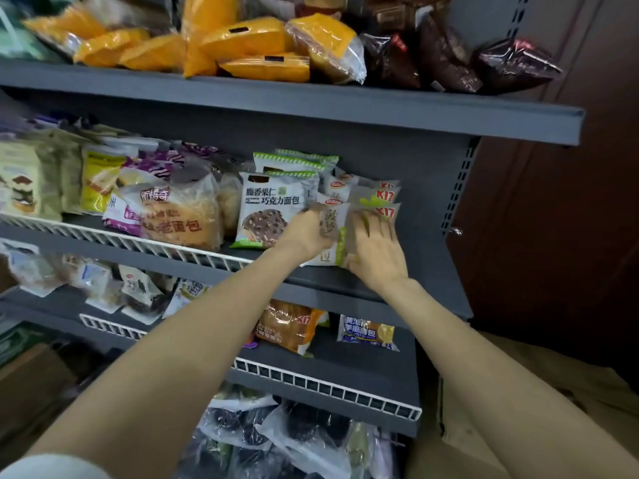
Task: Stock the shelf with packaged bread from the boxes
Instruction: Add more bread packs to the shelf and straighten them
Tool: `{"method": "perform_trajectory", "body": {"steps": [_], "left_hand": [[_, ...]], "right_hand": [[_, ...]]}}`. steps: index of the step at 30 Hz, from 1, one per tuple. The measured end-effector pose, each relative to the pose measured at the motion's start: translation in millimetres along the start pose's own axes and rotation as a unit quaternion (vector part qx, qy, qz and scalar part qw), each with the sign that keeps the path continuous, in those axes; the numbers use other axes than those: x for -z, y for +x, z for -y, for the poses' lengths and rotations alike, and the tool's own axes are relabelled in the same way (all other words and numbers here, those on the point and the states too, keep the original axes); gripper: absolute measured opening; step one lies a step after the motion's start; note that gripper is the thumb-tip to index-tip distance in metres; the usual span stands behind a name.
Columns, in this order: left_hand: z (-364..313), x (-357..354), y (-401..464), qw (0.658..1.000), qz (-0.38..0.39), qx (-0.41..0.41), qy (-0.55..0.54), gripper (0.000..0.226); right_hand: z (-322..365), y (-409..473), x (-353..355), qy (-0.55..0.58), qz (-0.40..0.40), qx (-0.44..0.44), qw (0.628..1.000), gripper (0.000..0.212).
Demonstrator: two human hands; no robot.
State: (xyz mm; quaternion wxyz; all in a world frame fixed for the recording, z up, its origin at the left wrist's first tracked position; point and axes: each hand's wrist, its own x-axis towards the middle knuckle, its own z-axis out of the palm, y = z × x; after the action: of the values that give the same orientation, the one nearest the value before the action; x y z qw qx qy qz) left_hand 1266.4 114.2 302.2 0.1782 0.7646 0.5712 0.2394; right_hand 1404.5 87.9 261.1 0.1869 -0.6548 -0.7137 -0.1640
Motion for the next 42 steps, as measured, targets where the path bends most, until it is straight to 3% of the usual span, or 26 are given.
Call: {"method": "perform_trajectory", "body": {"steps": [4, 10, 15, 18, 23, 30, 36, 42], "left_hand": [[11, 4, -4, 1.0, -0.003, -0.026, 0.006, 0.049], [46, 27, -20, 0.999, -0.029, -0.045, 0.006, 0.036], [88, 69, -37, 0.991, -0.129, -0.044, 0.005, 0.022], [136, 108, -51, 0.98, -0.195, -0.018, 0.018, 0.018], [272, 182, -86, 0.977, -0.198, 0.067, 0.04, 0.018], [480, 280, -138, 0.953, -0.207, 0.212, 0.064, 0.025], [662, 329, -147, 0.924, -0.189, 0.33, 0.038, 0.019], [855, 353, -110, 0.902, -0.093, 0.421, 0.006, 0.023]], "right_hand": [[14, 3, 0, 0.011, 0.006, 0.003, 1.0, 0.079], [43, 5, 5, 0.049, 0.071, -0.062, 0.994, 0.086], [105, 21, 18, 0.176, -0.005, -0.007, 0.984, 0.059], [175, 41, 20, 0.267, 0.004, 0.035, 0.963, 0.038], [330, 69, 0, 0.334, 0.046, 0.114, 0.934, 0.021], [560, 94, -72, 0.375, 0.156, 0.178, 0.896, 0.019], [725, 131, -168, 0.359, 0.269, 0.219, 0.866, 0.019], [867, 202, -298, 0.286, 0.383, 0.252, 0.841, 0.022]]}}
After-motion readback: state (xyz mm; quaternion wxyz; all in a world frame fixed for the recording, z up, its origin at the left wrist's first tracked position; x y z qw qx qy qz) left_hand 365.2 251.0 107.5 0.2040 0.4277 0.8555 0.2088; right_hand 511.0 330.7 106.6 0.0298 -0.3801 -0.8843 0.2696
